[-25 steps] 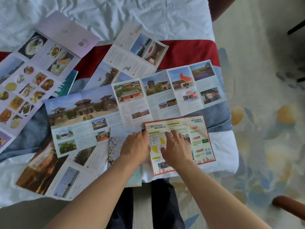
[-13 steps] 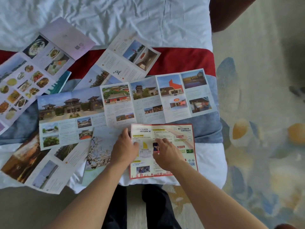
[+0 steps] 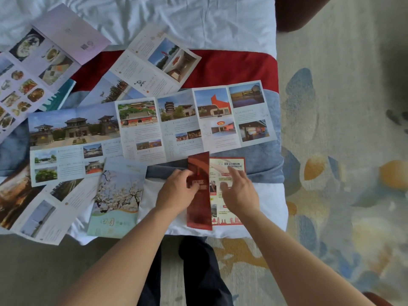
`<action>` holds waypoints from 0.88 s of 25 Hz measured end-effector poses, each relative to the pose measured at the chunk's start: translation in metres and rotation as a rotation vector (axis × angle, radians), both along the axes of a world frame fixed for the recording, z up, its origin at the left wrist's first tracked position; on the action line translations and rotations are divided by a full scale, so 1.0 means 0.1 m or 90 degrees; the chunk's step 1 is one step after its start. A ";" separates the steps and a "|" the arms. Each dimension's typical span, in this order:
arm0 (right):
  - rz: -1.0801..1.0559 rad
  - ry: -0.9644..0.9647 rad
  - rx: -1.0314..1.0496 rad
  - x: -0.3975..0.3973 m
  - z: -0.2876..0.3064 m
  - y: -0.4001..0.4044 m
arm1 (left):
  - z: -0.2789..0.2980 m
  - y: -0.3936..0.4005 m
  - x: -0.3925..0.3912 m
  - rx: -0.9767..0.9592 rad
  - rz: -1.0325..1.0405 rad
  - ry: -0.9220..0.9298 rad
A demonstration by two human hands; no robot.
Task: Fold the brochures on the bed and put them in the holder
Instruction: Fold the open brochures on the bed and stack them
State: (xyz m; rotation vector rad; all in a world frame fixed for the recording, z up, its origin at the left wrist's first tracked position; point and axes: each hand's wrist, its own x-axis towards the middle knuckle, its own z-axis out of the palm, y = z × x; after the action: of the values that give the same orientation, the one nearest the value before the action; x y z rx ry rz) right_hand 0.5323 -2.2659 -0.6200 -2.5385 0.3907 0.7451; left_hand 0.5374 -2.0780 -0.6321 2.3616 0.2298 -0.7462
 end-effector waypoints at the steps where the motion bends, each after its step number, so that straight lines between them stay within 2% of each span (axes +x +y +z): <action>1: -0.037 -0.013 0.009 -0.01 -0.03 -0.07 | -0.05 -0.06 -0.01 0.008 0.013 0.029; 4: -0.067 -0.022 0.029 -0.06 -0.14 -0.20 | -0.17 -0.24 -0.04 0.031 0.066 0.058; 8: -0.147 0.031 0.064 -0.06 -0.19 -0.21 | -0.23 -0.35 0.01 0.024 0.160 0.071; 13: -0.206 0.035 0.118 0.05 -0.16 -0.20 | -0.22 -0.29 0.12 -0.074 0.377 0.146; 15: -0.168 0.020 0.140 0.08 -0.11 -0.18 | -0.20 -0.28 0.16 -0.100 0.437 0.157; 18: -0.145 0.013 0.163 0.14 0.00 -0.10 | -0.13 -0.31 0.22 -0.236 0.548 0.186; 20: -0.190 0.022 0.195 0.21 0.07 -0.01 | -0.07 -0.34 0.25 -0.300 0.553 0.195; 22: -0.214 0.023 0.212 0.24 0.10 0.07 | -0.04 -0.36 0.28 -0.255 0.452 0.153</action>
State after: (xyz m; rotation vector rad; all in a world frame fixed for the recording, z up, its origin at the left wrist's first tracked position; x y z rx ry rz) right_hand 0.5564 -2.2589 -0.6095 -2.0827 0.6295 0.6642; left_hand 0.5650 -2.1143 -0.6360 1.6383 0.8785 -0.6378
